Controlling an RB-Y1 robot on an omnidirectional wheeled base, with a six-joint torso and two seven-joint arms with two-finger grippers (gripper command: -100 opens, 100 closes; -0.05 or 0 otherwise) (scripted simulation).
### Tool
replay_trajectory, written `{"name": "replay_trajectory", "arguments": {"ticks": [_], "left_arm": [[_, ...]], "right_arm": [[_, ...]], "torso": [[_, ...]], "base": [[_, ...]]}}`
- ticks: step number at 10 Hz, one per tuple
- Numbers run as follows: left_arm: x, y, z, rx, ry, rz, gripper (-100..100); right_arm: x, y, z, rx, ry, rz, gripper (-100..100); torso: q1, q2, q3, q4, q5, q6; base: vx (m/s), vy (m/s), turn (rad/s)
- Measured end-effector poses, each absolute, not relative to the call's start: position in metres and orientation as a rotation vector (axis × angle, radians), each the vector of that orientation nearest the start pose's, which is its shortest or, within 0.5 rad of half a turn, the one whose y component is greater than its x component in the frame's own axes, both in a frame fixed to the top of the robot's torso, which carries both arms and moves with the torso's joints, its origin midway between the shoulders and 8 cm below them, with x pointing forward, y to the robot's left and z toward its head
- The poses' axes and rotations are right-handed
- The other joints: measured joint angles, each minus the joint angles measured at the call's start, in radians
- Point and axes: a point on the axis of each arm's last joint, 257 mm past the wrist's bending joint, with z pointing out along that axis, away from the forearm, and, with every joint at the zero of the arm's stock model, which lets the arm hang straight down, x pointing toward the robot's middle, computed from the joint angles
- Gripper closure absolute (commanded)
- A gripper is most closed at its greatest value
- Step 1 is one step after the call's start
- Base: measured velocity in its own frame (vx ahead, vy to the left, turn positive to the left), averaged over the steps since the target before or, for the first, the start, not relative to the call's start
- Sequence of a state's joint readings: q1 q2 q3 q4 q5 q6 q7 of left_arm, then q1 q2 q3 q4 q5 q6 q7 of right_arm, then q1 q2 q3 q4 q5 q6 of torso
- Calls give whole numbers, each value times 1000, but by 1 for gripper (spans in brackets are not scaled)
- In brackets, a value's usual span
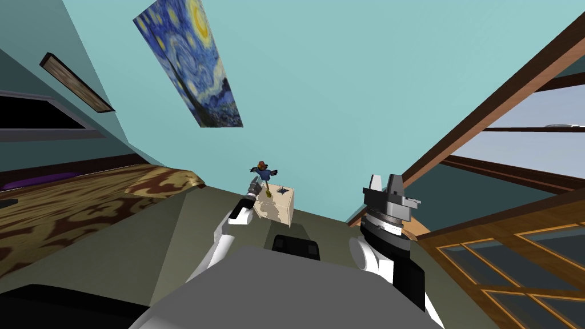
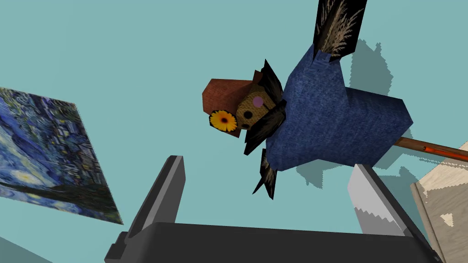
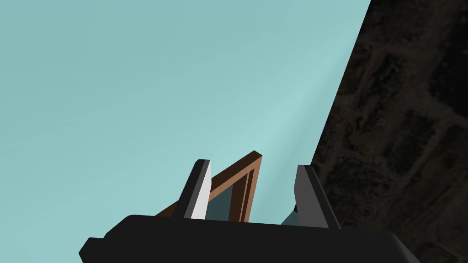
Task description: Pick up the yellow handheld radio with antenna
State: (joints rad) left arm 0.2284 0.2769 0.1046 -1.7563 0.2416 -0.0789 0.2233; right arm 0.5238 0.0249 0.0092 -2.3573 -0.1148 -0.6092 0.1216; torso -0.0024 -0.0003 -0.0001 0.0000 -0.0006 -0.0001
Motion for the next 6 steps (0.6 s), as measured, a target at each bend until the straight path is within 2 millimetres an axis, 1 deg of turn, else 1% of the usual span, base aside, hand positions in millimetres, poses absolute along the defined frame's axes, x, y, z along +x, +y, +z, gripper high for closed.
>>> {"name": "replay_trajectory", "arguments": {"ticks": [2,3,4,6], "left_arm": [[476,388,-220,-1392,994,-1243,-100],[475,390,-227,-1411,998,-1233,-100],[479,400,-234,-1441,996,-1222,-100],[480,421,-256,-1521,992,-1188,-100]], "right_arm": [[303,-291,69,577,430,1286,0],[303,-291,69,577,430,1286,0],[303,-291,69,577,430,1286,0],[303,-291,69,577,430,1286,0]], "torso": [[0,0,0,0,0,0],[1,0,0,0,0,0],[0,-1,0,0,0,0],[-1,-1,0,0,0,0]], "base": [[0,-33,4],[15,-40,4],[7,-46,7],[9,-64,7]]}}
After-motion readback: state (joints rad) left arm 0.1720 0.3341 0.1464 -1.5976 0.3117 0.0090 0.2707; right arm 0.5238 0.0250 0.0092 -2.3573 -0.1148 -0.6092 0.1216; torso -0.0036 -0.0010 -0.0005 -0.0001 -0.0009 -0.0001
